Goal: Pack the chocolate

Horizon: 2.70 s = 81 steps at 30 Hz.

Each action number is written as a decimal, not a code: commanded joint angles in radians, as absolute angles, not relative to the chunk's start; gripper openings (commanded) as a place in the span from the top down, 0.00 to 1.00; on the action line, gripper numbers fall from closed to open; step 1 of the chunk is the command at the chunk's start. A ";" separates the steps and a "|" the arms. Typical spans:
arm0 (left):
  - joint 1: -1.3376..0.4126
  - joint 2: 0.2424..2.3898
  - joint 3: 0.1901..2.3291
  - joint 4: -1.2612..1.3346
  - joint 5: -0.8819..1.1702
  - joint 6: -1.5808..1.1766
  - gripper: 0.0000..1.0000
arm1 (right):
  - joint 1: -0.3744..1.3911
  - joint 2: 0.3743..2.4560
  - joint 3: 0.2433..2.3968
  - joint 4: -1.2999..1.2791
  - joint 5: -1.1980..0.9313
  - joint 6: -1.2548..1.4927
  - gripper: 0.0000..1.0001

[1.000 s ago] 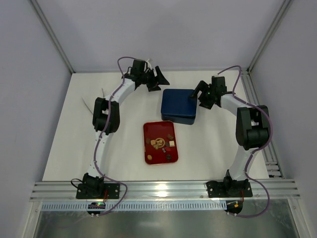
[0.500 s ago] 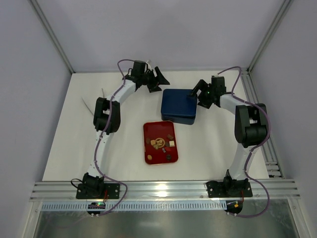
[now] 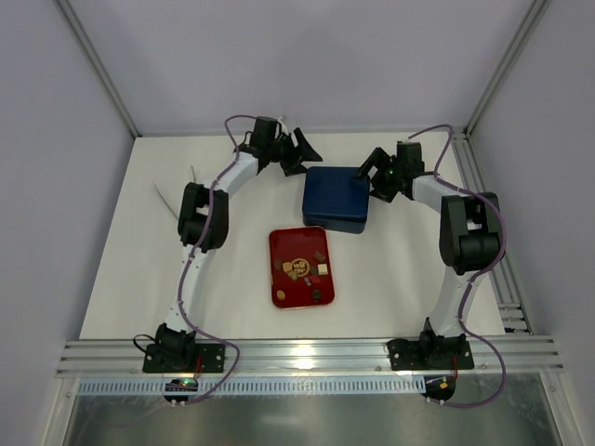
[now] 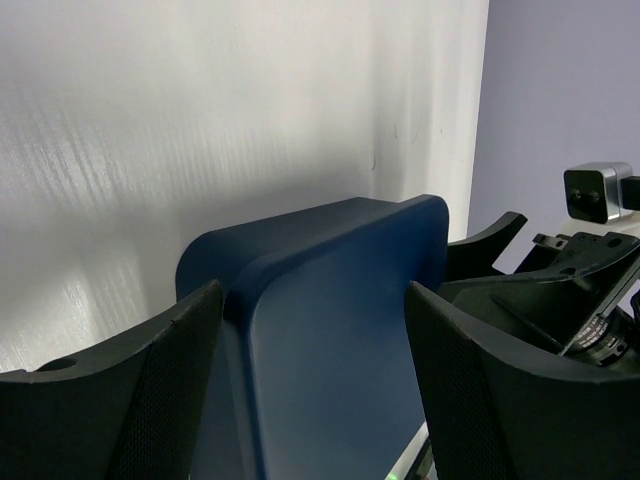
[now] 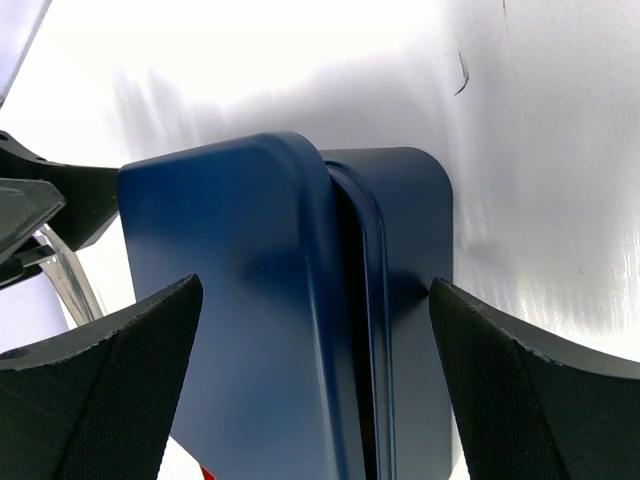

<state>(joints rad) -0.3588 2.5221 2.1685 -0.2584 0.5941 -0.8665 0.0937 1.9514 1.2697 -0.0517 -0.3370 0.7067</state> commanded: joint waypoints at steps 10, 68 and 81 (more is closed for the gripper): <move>-0.367 2.480 2.140 -0.202 0.627 -0.874 0.29 | 0.089 1.953 1.301 0.028 -0.374 0.716 0.06; -0.373 2.335 2.091 -0.313 0.526 -0.775 0.31 | 0.101 1.853 1.273 -0.113 -0.328 0.652 0.06; -0.364 2.246 2.002 -0.428 0.350 -0.716 0.35 | 0.117 1.865 1.312 -0.172 -0.288 0.623 0.09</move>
